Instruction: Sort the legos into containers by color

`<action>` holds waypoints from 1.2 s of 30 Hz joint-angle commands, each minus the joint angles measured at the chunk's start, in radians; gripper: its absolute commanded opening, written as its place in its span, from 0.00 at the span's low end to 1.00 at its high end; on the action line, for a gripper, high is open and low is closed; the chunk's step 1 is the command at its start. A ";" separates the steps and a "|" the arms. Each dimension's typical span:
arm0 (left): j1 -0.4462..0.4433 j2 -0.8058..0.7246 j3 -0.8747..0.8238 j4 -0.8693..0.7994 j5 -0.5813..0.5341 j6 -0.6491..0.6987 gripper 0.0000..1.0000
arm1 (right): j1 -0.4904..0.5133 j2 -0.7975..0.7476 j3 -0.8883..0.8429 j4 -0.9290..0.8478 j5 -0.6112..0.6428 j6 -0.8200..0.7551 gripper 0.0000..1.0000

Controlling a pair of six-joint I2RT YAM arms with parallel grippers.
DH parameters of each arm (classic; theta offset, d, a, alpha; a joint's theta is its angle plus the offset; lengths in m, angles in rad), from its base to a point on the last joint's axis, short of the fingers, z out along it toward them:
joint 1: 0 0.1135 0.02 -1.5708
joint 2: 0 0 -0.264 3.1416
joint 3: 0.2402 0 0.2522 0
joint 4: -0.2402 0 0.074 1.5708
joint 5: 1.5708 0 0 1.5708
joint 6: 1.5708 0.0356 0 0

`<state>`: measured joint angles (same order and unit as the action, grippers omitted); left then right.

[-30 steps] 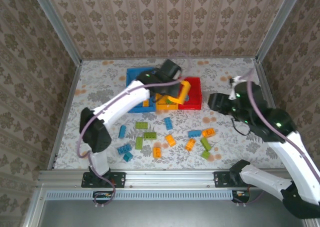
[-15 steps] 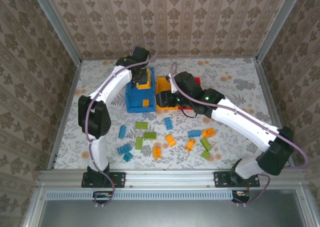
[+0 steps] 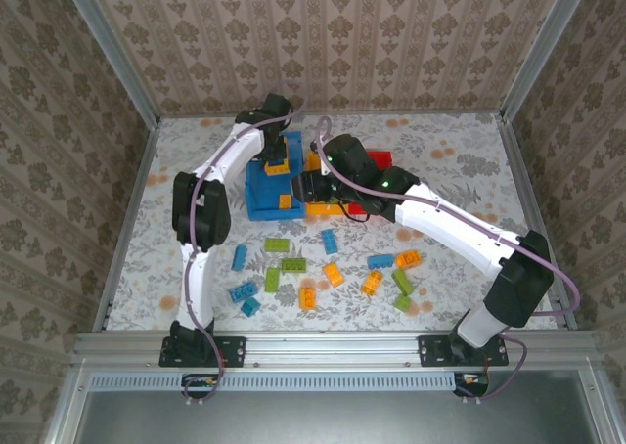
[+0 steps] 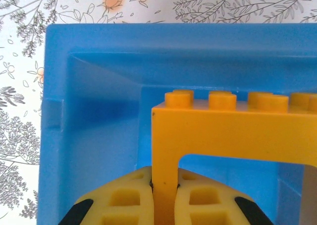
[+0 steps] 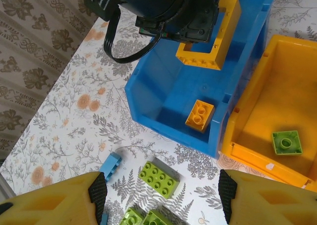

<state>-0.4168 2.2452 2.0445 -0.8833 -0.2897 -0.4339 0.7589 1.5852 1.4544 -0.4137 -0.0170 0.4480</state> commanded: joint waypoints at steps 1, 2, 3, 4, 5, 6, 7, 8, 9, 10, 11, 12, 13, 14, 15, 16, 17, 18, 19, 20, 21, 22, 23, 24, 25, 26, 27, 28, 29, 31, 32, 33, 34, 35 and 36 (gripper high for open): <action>0.010 0.031 -0.003 0.035 0.046 -0.022 0.04 | -0.004 0.012 0.011 0.021 -0.023 0.000 0.64; 0.009 0.038 -0.002 0.041 0.055 -0.022 0.04 | -0.006 0.011 0.008 0.017 -0.023 0.001 0.64; 0.009 0.046 -0.001 0.050 0.063 -0.021 0.05 | -0.005 0.008 0.004 0.016 -0.023 0.003 0.64; 0.009 0.053 -0.001 0.058 0.072 -0.022 0.05 | -0.007 0.003 -0.004 0.015 -0.021 0.004 0.64; 0.009 0.058 -0.001 0.065 0.078 -0.023 0.05 | -0.008 -0.001 -0.010 0.016 -0.020 0.006 0.64; 0.009 0.062 -0.001 0.072 0.083 -0.025 0.06 | -0.008 -0.006 -0.018 0.016 -0.018 0.009 0.64; 0.009 0.068 -0.001 0.080 0.092 -0.026 0.06 | -0.010 -0.011 -0.027 0.018 -0.017 0.012 0.64; 0.009 0.072 0.000 0.086 0.098 -0.028 0.06 | -0.012 -0.015 -0.034 0.017 -0.015 0.015 0.64; 0.009 0.078 0.001 0.093 0.106 -0.031 0.07 | -0.012 -0.019 -0.041 0.017 -0.014 0.019 0.64; 0.009 0.085 0.003 0.098 0.114 -0.030 0.07 | -0.014 -0.022 -0.047 0.018 -0.012 0.023 0.64; 0.009 0.093 0.009 0.098 0.116 -0.031 0.08 | -0.016 -0.025 -0.053 0.018 -0.011 0.027 0.64; 0.011 0.102 0.016 0.095 0.123 -0.032 0.08 | -0.016 -0.028 -0.056 0.017 -0.011 0.029 0.64; 0.010 0.110 0.022 0.095 0.132 -0.034 0.09 | -0.018 -0.031 -0.060 0.016 -0.009 0.030 0.64; 0.010 0.117 0.027 0.095 0.138 -0.035 0.10 | -0.017 -0.032 -0.063 0.013 -0.008 0.033 0.64; 0.011 0.121 0.026 0.098 0.146 -0.034 0.11 | -0.017 -0.035 -0.067 0.014 -0.008 0.033 0.64; 0.010 0.123 0.027 0.100 0.154 -0.032 0.13 | -0.019 -0.039 -0.070 0.012 -0.007 0.035 0.64; 0.010 0.123 0.027 0.100 0.158 -0.032 0.15 | -0.019 -0.043 -0.075 0.011 -0.005 0.037 0.64; 0.010 0.122 0.027 0.099 0.159 -0.031 0.18 | -0.018 -0.047 -0.081 0.010 -0.005 0.037 0.64; 0.010 0.120 0.026 0.095 0.159 -0.029 0.22 | -0.020 -0.051 -0.089 0.010 -0.002 0.037 0.65; 0.010 0.117 0.027 0.090 0.160 -0.026 0.24 | -0.020 -0.058 -0.096 0.009 -0.002 0.037 0.65; 0.010 0.113 0.026 0.088 0.157 -0.026 0.26 | -0.022 -0.064 -0.103 0.008 0.000 0.036 0.65; 0.010 0.108 0.024 0.085 0.158 -0.024 0.28 | -0.022 -0.070 -0.113 0.009 0.002 0.035 0.65; 0.010 0.101 0.020 0.084 0.158 -0.024 0.30 | -0.026 -0.079 -0.123 0.006 0.004 0.034 0.65; 0.010 0.093 0.018 0.086 0.158 -0.022 0.31 | -0.027 -0.088 -0.132 0.006 0.005 0.034 0.65; 0.010 0.083 0.012 0.088 0.160 -0.020 0.31 | -0.030 -0.098 -0.143 0.006 0.007 0.032 0.65; 0.010 0.073 0.007 0.089 0.163 -0.020 0.33 | -0.032 -0.109 -0.154 0.001 0.011 0.029 0.65; 0.010 0.062 0.005 0.088 0.166 -0.020 0.33 | -0.033 -0.120 -0.161 -0.005 0.015 0.023 0.65; 0.010 0.047 0.001 0.089 0.167 -0.023 0.35 | -0.036 -0.135 -0.173 -0.012 0.021 0.017 0.65; 0.010 0.030 -0.005 0.089 0.170 -0.026 0.36 | -0.039 -0.154 -0.191 -0.021 0.028 0.010 0.65; 0.009 -0.013 -0.025 0.094 0.176 -0.036 0.40 | -0.050 -0.187 -0.233 -0.035 0.036 -0.003 0.65; 0.007 -0.035 -0.040 0.099 0.179 -0.043 0.43 | -0.058 -0.229 -0.259 -0.042 0.040 -0.006 0.65; 0.006 -0.062 -0.055 0.104 0.183 -0.050 0.45 | -0.066 -0.250 -0.281 -0.051 0.043 -0.012 0.65; 0.005 -0.090 -0.071 0.109 0.187 -0.057 0.47 | -0.073 -0.274 -0.307 -0.062 0.052 -0.019 0.65; 0.003 -0.119 -0.088 0.111 0.189 -0.067 0.49 | -0.075 -0.294 -0.326 -0.079 0.066 -0.032 0.65; 0.000 -0.143 -0.106 0.112 0.192 -0.075 0.50 | -0.075 -0.306 -0.338 -0.095 0.075 -0.039 0.65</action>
<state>-0.4118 2.2295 1.9652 -0.7811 -0.1146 -0.4751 0.6926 1.3331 1.1519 -0.4484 0.0101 0.4473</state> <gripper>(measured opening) 0.490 0.651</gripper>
